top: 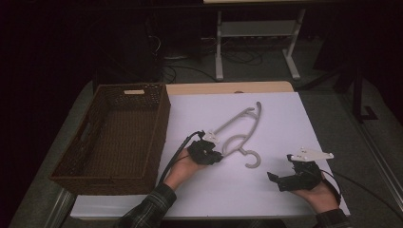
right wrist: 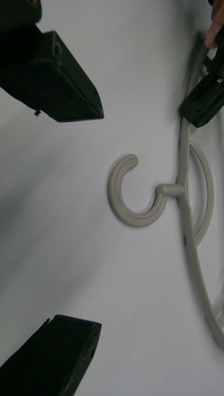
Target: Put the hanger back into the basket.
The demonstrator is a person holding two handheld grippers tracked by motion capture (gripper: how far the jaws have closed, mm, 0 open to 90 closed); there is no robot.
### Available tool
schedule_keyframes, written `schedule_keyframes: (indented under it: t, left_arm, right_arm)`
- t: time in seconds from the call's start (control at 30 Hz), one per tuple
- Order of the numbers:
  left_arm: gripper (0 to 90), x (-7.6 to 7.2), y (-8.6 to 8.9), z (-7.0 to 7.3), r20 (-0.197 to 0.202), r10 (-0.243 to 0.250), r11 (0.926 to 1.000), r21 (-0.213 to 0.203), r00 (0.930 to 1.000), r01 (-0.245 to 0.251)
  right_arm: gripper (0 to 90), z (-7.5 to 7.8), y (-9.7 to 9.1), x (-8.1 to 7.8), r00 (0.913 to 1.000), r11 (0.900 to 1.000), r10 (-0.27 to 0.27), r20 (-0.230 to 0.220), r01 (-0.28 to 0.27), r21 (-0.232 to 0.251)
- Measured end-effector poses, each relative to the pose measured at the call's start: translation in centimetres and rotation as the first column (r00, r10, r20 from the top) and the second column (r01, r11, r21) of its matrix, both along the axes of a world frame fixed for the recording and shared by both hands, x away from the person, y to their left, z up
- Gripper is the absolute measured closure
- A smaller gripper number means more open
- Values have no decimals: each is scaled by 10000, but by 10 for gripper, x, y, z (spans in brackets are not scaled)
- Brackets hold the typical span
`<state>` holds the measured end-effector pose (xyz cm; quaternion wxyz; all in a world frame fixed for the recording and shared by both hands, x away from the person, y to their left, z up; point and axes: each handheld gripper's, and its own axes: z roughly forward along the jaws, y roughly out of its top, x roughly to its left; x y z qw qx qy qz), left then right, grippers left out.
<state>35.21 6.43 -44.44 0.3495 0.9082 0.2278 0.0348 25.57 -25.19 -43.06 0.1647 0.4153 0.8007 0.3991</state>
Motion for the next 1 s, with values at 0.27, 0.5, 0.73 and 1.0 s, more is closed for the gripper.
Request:
schedule_keyframes:
  t: [0.27, 0.5, 0.73, 1.0]
  left_arm:
    - [735, -4, -2, 2, 15, -134, 9998, 172, 9999, 134]
    - [688, -14, 17, 9, 522, -465, 9969, 658, 9976, 430]
    - [685, -17, 27, 4, 521, -571, 9949, 866, 9970, 525]
    - [714, -17, 27, 3, 461, -544, 9947, 900, 9975, 501]
  right_arm:
    - [1, 0, 0, 0, 10000, 10000, 1, -7, -1, -18]
    - [1, 0, -1, 0, 10000, 10000, -49, -32, 49, -25]
    - [1, 0, 0, -1, 10000, 10000, -52, -22, 52, -46]
    - [1, 0, -1, -1, 9999, 9999, -114, -39, 114, -54]
